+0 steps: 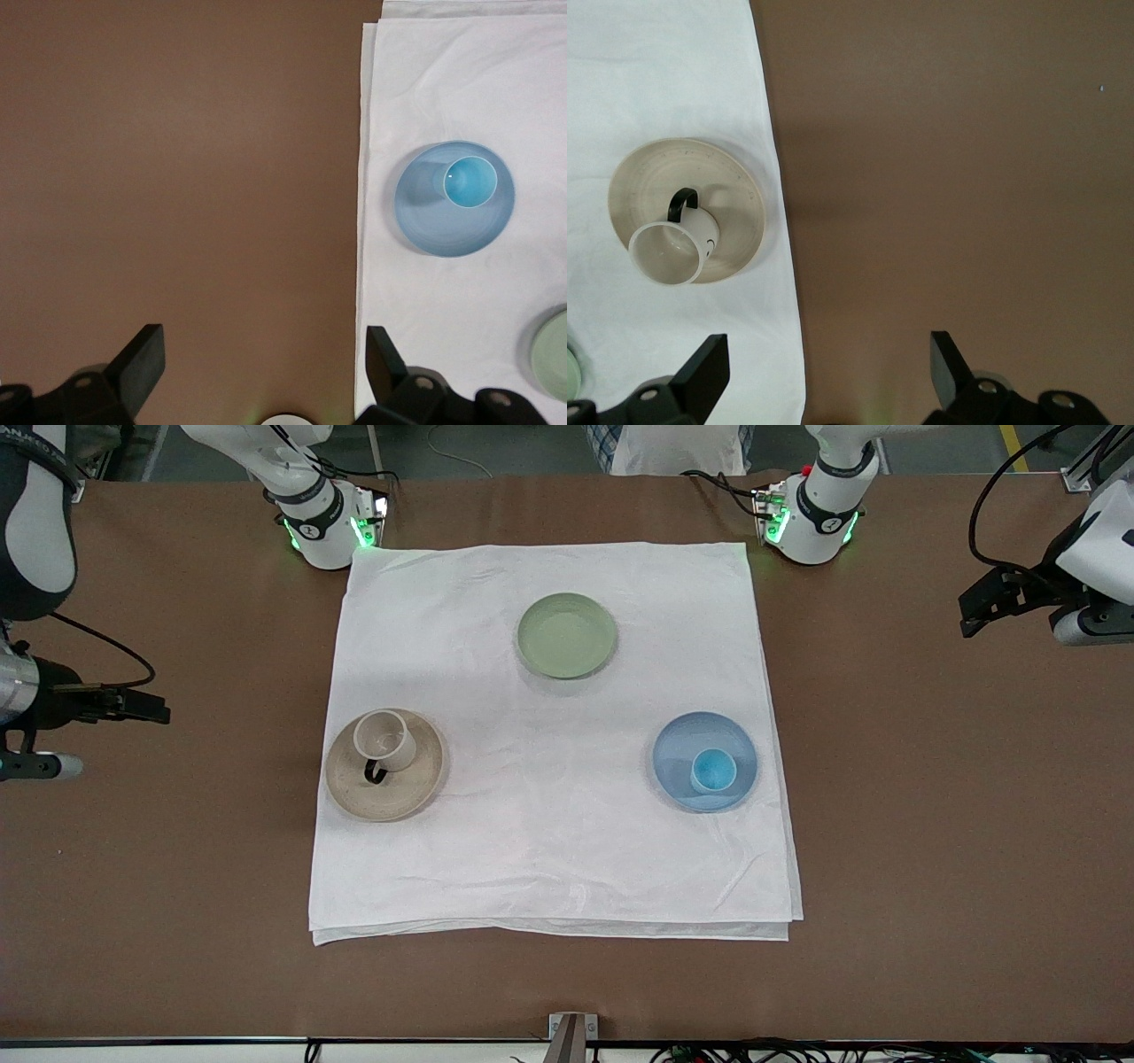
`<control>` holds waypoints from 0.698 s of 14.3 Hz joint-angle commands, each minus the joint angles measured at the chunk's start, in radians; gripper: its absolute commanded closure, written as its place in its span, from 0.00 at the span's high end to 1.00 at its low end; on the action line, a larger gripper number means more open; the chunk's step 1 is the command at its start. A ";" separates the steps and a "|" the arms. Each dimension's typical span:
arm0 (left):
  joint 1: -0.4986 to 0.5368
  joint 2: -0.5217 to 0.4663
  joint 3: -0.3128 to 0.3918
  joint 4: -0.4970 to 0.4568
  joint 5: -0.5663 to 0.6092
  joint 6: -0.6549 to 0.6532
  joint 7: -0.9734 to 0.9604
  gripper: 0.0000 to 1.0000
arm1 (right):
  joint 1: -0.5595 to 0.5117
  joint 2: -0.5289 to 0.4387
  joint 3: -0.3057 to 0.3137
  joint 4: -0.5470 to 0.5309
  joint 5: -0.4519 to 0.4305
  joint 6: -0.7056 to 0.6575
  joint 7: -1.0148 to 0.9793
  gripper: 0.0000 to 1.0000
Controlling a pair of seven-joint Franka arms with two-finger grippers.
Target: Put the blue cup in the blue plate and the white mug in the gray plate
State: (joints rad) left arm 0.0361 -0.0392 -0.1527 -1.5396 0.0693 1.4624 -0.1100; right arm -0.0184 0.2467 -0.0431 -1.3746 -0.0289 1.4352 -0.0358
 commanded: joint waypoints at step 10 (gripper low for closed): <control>0.004 -0.013 0.005 -0.016 -0.034 0.010 0.018 1.00 | -0.022 -0.197 0.026 -0.183 0.038 -0.041 -0.010 1.00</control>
State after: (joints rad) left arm 0.0362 -0.0391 -0.1525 -1.5465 0.0516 1.4641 -0.1100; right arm -0.0263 0.1886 -0.0247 -1.3931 -0.0116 1.3312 -0.0386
